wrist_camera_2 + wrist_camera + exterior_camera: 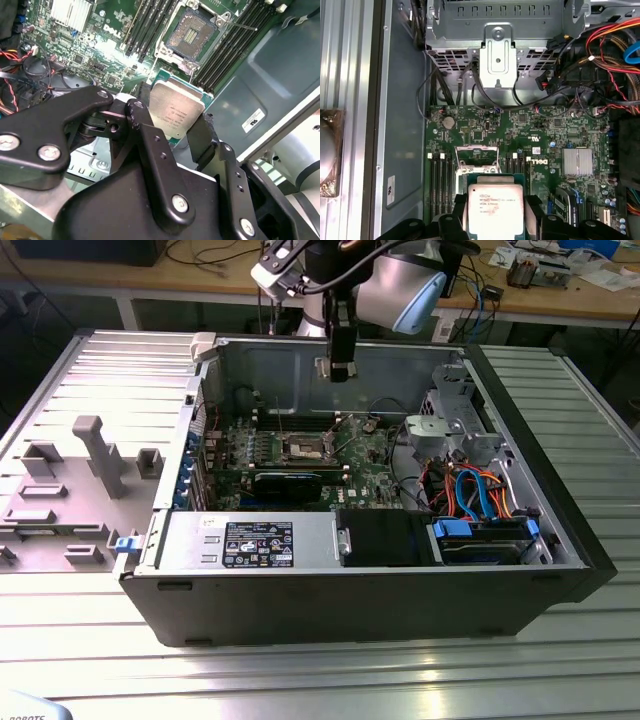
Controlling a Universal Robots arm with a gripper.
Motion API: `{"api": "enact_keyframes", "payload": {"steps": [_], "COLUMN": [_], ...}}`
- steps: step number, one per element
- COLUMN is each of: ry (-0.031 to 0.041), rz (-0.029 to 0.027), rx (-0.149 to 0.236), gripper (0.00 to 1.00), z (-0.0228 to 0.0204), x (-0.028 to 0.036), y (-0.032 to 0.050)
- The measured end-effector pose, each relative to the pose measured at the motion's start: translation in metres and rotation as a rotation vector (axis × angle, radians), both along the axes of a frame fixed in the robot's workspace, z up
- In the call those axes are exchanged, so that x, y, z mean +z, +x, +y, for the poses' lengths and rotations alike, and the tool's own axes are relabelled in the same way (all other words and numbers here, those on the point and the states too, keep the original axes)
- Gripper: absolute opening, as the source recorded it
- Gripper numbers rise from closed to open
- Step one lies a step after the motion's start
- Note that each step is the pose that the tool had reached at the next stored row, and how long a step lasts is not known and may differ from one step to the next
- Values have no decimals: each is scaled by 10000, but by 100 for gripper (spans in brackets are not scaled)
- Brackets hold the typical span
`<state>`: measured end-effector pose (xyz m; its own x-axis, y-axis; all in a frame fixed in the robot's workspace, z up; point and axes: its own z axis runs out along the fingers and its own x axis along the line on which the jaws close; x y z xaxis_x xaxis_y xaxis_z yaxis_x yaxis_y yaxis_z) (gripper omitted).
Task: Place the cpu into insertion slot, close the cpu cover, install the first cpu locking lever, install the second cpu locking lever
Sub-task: 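Place the cpu into insertion slot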
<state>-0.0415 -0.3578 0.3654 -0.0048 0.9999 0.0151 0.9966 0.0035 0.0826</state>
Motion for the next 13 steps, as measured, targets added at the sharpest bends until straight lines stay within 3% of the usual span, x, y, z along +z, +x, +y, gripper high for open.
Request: {"api": "enact_keyframes", "payload": {"steps": [5, 13], "ry": [-1, -1], "rz": [32, 32], "rx": [-36, -36], "gripper": [54, 54], "z": [0, 0], "x": [-12, -14], "y": [-4, -4]}}
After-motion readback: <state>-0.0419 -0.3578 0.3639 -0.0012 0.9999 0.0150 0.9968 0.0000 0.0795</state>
